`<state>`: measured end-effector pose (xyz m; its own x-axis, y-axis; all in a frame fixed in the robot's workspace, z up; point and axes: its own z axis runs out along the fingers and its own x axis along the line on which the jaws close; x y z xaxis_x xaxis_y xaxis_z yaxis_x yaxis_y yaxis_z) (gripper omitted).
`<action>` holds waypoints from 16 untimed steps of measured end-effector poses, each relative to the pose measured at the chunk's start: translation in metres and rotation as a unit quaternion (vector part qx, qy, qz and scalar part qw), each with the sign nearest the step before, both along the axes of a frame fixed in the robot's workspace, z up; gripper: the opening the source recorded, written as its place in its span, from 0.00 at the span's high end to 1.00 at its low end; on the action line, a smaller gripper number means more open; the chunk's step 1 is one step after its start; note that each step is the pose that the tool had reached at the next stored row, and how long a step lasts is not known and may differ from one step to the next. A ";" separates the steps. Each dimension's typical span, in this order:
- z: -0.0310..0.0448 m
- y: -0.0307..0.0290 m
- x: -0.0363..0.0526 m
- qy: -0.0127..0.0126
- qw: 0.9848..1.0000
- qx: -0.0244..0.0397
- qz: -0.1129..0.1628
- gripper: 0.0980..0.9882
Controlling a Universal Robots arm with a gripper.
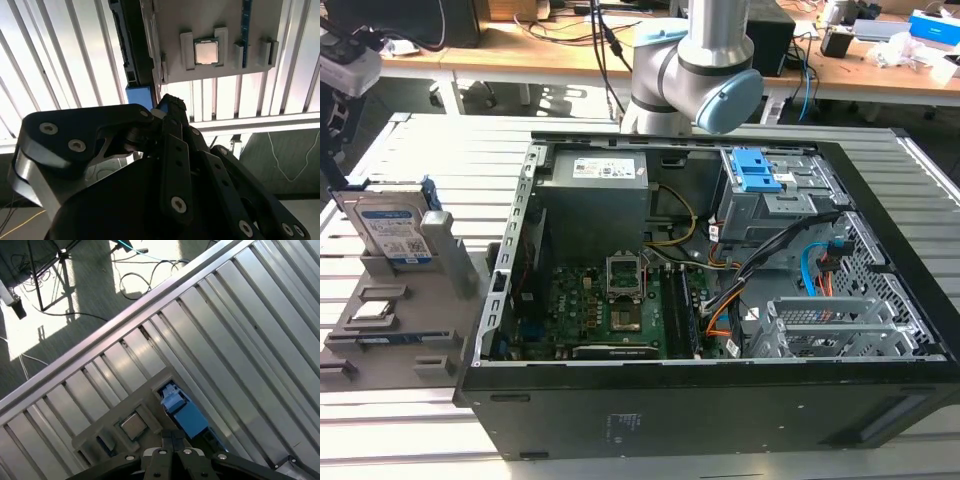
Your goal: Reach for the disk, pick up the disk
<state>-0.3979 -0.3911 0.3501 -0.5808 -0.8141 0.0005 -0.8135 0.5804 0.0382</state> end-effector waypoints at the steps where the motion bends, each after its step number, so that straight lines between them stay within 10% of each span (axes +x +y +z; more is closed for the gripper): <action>1: 0.0000 0.0000 0.0000 0.000 1.000 0.000 0.005 0.99; 16: 0.0000 0.0000 0.0000 0.000 0.995 0.000 0.104 0.99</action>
<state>-0.3979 -0.3911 0.3501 -0.3996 -0.9167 0.0005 -0.9160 0.3993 0.0382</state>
